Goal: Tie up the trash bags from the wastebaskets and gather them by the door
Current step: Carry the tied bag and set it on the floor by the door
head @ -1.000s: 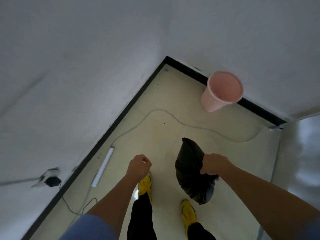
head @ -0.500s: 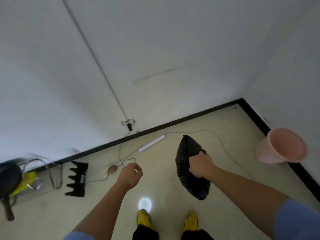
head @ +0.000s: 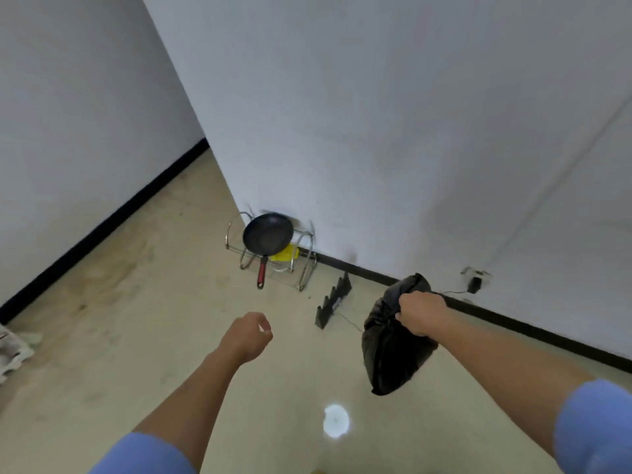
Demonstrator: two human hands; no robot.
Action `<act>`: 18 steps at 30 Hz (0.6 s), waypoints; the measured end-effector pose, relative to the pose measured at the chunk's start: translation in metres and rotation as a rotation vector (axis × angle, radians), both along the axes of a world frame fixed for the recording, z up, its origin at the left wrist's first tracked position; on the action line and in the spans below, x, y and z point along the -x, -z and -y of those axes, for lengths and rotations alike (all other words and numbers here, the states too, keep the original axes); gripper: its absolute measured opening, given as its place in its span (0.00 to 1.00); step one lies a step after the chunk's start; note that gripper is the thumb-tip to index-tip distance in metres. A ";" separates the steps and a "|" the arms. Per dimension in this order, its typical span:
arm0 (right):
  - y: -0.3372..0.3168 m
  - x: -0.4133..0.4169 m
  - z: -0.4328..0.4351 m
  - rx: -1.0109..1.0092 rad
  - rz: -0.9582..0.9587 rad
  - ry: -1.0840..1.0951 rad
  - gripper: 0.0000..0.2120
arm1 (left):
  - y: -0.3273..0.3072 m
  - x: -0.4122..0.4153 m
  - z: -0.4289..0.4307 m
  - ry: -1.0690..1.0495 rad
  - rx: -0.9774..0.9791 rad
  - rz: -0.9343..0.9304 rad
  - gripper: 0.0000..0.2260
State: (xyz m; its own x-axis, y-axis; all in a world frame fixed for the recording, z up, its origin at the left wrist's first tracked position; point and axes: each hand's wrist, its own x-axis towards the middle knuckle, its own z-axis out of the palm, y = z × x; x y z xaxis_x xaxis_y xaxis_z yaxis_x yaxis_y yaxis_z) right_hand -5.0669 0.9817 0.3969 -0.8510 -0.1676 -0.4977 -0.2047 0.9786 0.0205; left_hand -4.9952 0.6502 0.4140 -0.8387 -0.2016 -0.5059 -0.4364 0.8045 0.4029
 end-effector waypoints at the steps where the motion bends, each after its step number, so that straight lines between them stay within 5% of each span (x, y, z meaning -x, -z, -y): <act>1: -0.006 0.013 0.034 0.018 -0.017 -0.037 0.13 | -0.007 0.002 0.032 -0.032 0.017 -0.012 0.06; 9: -0.042 0.115 0.290 0.149 -0.154 -0.320 0.16 | -0.039 0.022 0.227 -0.262 0.044 -0.116 0.07; 18: -0.036 0.243 0.544 0.213 -0.054 -0.522 0.15 | -0.049 0.106 0.423 -0.470 0.057 -0.094 0.05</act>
State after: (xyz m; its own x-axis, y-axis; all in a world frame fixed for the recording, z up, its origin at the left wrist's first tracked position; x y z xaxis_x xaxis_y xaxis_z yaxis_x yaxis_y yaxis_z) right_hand -5.3100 0.4381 0.4330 -0.6517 -0.6649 -0.3650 -0.6667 0.7316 -0.1424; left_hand -5.1009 0.2275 0.4629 -0.6916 -0.5949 -0.4096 -0.7219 0.5511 0.4185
